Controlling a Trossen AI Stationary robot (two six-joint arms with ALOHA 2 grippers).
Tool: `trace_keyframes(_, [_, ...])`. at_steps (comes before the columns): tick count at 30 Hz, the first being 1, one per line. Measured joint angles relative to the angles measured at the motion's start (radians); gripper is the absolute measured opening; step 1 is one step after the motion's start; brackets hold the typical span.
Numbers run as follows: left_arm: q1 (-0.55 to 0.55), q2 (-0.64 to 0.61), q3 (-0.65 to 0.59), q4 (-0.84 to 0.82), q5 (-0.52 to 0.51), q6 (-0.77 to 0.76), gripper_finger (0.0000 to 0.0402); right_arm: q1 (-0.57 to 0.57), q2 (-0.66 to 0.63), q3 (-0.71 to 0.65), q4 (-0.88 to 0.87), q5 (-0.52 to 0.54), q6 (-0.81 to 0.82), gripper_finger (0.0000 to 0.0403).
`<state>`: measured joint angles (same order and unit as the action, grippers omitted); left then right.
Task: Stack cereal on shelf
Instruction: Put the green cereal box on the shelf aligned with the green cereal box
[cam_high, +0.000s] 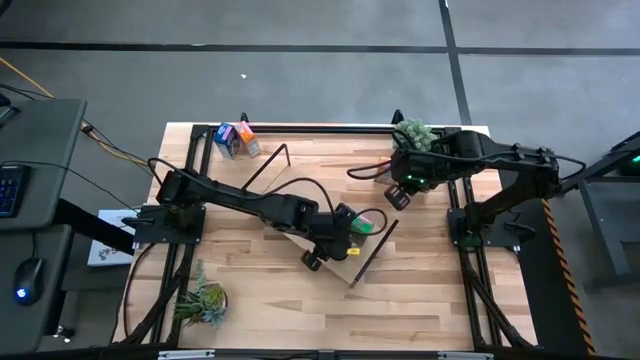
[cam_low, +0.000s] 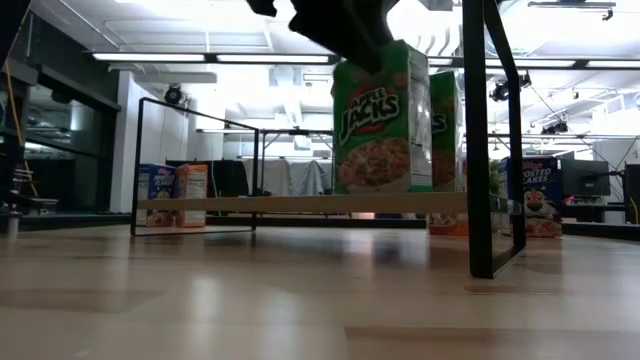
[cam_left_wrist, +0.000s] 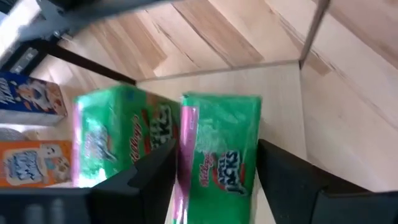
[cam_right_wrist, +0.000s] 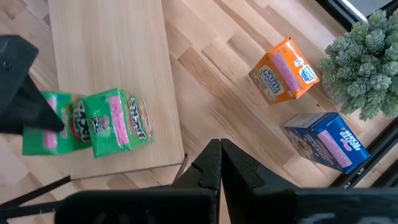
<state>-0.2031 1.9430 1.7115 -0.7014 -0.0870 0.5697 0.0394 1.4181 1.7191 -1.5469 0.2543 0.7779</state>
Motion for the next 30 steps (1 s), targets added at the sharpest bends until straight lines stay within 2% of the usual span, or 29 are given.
trace_keyframes(12, [0.0,-0.049,0.0,0.014,0.008,-0.005,0.0206,0.0,0.0,0.0,0.005,0.005,0.003,0.0])
trace_keyframes(16, [0.003,-0.123,0.0,-0.037,0.008,-0.025,0.0205,0.0,0.0,0.0,0.011,0.007,0.007,0.0])
trace_keyframes(20, [0.034,-0.224,-0.011,-0.107,0.027,-0.147,0.0187,0.0,0.0,0.0,0.015,0.008,0.008,0.0])
trace_keyframes(23, [0.08,-0.308,-0.118,-0.095,0.082,-0.253,0.0141,0.0,0.0,0.0,0.022,0.008,0.01,0.0])
trace_keyframes(26, [0.115,-0.385,-0.304,0.035,0.119,-0.362,0.0064,0.0,0.0,0.0,0.029,0.008,0.01,0.0])
trace_keyframes(28, [0.122,-0.429,-0.449,0.17,0.153,-0.462,0.0019,0.0,0.0,0.0,0.037,0.009,0.01,0.0])
trace_keyframes(30, [0.12,-0.456,-0.585,0.341,0.181,-0.591,0.0012,0.0,0.0,0.0,0.047,0.009,0.01,0.0])
